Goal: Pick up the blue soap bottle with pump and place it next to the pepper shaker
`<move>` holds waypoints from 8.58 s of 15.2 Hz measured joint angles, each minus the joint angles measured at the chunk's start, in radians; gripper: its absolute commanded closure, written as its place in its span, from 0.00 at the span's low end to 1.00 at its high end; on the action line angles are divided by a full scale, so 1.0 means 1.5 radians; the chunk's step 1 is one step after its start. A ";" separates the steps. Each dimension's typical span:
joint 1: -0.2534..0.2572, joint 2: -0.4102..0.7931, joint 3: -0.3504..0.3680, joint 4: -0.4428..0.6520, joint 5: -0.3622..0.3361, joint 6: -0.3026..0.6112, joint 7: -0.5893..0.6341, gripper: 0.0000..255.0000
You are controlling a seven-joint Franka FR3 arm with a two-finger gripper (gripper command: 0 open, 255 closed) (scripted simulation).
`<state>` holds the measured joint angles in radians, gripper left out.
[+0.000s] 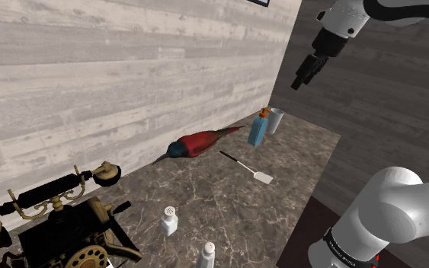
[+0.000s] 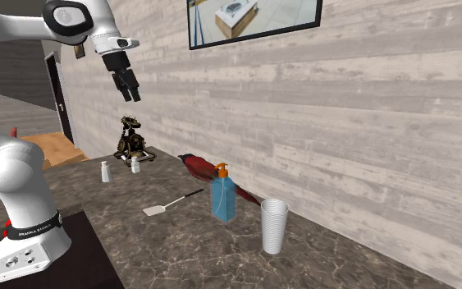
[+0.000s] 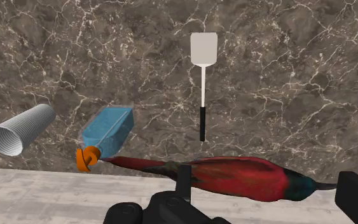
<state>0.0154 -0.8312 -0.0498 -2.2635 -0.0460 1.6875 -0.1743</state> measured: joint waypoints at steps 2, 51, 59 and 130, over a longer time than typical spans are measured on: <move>-0.001 0.007 -0.005 -0.001 -0.002 0.006 -0.004 0.00; -0.066 0.747 -0.220 0.329 0.112 0.239 -0.329 1.00; -0.066 0.743 -0.221 0.334 0.110 0.231 -0.328 1.00; 0.184 0.313 0.110 0.267 0.053 -0.117 0.274 1.00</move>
<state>0.2916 -0.3617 0.1153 -1.8633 0.0342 1.5123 0.2368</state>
